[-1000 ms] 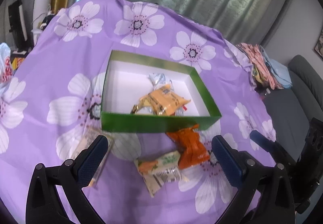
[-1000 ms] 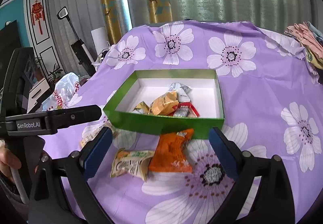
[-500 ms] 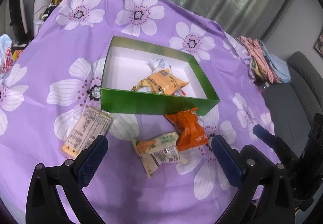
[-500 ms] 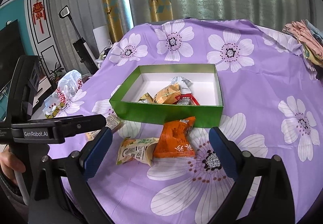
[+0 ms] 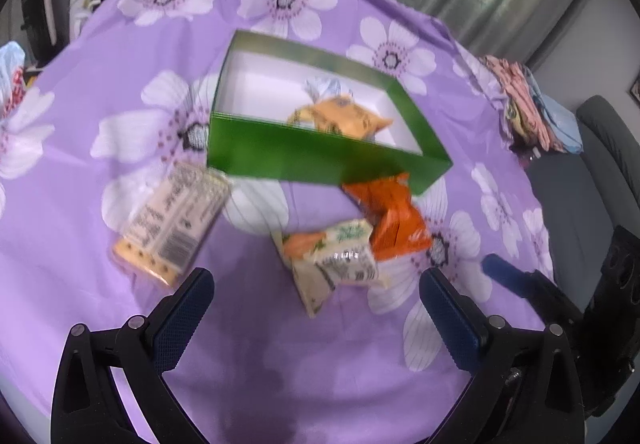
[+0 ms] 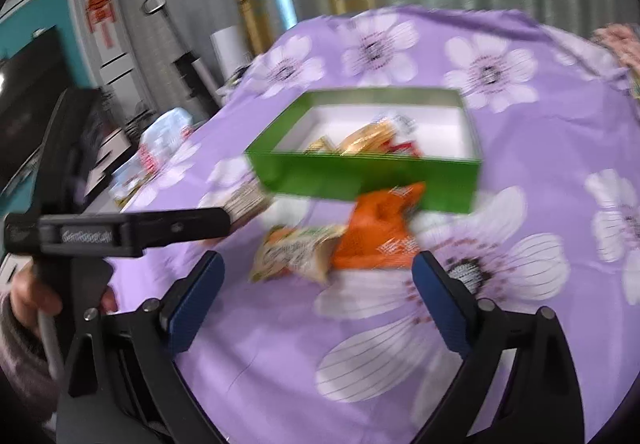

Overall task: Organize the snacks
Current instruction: 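Move the left tool to the white-and-green snack packet, then grasp the white-and-green packet with the left gripper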

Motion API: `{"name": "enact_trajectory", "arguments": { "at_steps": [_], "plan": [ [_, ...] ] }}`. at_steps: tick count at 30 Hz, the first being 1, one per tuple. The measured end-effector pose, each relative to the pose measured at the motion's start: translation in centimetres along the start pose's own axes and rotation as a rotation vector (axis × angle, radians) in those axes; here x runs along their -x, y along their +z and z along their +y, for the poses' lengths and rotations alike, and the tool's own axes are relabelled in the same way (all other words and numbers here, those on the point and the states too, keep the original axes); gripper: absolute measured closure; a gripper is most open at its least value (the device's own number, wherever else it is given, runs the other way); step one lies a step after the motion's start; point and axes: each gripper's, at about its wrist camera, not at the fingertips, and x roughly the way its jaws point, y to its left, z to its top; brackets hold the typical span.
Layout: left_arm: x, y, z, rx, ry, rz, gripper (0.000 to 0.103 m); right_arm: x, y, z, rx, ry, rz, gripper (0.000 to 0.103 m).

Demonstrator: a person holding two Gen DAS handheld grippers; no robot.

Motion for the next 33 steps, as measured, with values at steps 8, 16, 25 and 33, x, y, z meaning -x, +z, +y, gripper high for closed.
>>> {"name": "enact_trajectory", "arguments": {
  "at_steps": [8, 16, 25, 33],
  "plan": [
    [-2.2, -1.0, 0.1, -0.013, -0.03, 0.038, 0.001, -4.1, -1.6, 0.4, -0.003, 0.084, 0.093, 0.029],
    [-4.5, -0.1, 0.5, -0.016, -0.052, 0.065, 0.001, -6.6, -1.3, -0.2, 0.004, 0.085, 0.114, 0.041],
    [-6.1, 0.4, 0.8, -0.003, -0.095, 0.085, 0.02, -9.0, -0.7, -0.8, -0.001, 0.115, 0.142, 0.05],
    [-6.5, 0.6, 0.9, -0.01, -0.13, 0.094, 0.045, -10.2, -0.6, -0.8, 0.001, 0.135, 0.177, 0.067]
  ]
}}
